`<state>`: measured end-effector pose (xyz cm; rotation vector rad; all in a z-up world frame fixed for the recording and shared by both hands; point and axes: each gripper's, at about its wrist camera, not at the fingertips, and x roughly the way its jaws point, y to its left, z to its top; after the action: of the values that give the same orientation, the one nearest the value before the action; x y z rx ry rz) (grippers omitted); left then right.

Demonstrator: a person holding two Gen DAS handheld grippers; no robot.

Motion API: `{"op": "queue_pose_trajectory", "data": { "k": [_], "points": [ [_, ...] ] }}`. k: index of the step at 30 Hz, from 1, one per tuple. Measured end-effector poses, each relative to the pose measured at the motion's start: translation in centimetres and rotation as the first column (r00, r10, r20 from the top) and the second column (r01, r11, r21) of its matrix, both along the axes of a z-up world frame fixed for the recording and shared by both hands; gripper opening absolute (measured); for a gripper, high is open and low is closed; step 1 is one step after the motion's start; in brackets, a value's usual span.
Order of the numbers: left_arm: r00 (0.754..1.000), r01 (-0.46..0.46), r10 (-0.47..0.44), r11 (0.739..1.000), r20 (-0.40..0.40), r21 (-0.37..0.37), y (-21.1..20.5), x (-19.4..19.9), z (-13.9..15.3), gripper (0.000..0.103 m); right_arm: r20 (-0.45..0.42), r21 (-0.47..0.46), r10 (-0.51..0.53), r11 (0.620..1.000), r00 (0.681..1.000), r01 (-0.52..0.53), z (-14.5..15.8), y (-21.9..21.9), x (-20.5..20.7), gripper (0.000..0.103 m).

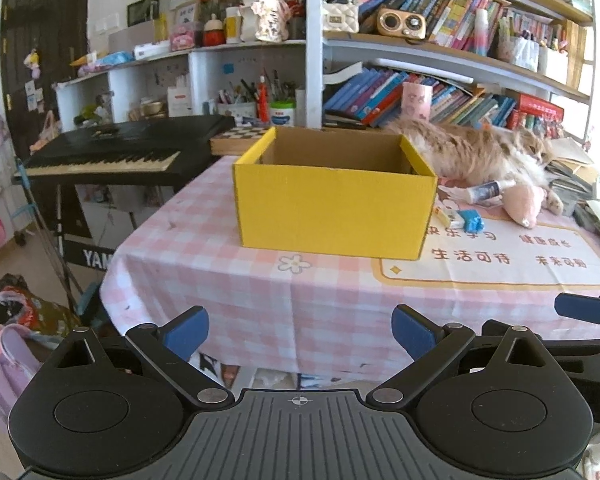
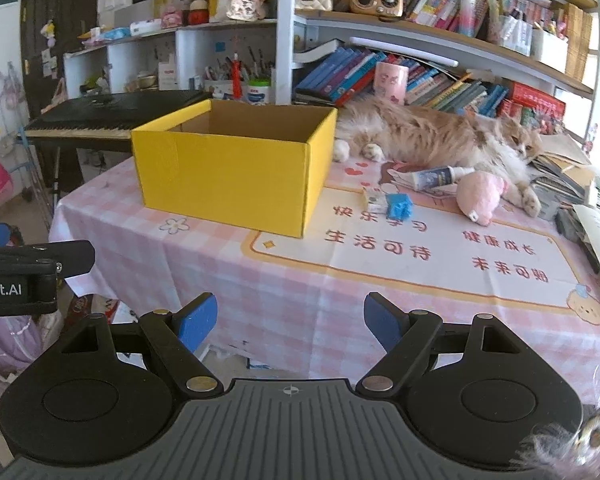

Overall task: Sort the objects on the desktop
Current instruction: 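Withdraw both tools from the box back over the table, then reach the left tool toward the blue cloth item while the right tool approaches the pink plush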

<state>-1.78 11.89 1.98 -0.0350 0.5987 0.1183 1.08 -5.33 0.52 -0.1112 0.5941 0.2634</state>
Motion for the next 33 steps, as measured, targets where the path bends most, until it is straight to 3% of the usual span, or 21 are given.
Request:
{"op": "queue_pose_trajectory", "data": {
  "k": [20,33],
  "points": [
    [0.978,0.206,-0.207,0.978,-0.025,-0.03,-4.6,3.4,-0.8,0.1,-0.035,-0.032,-0.192,0.981,0.981,0.191,-0.4,-4.2,0.0,0.08],
    [0.953,0.301,-0.301,0.954,-0.027,-0.002,-8.4,6.5,-0.5,0.1,-0.059,-0.029,-0.259,0.966,0.964,0.257,-0.6,-7.5,2.3,0.082]
  ]
}}
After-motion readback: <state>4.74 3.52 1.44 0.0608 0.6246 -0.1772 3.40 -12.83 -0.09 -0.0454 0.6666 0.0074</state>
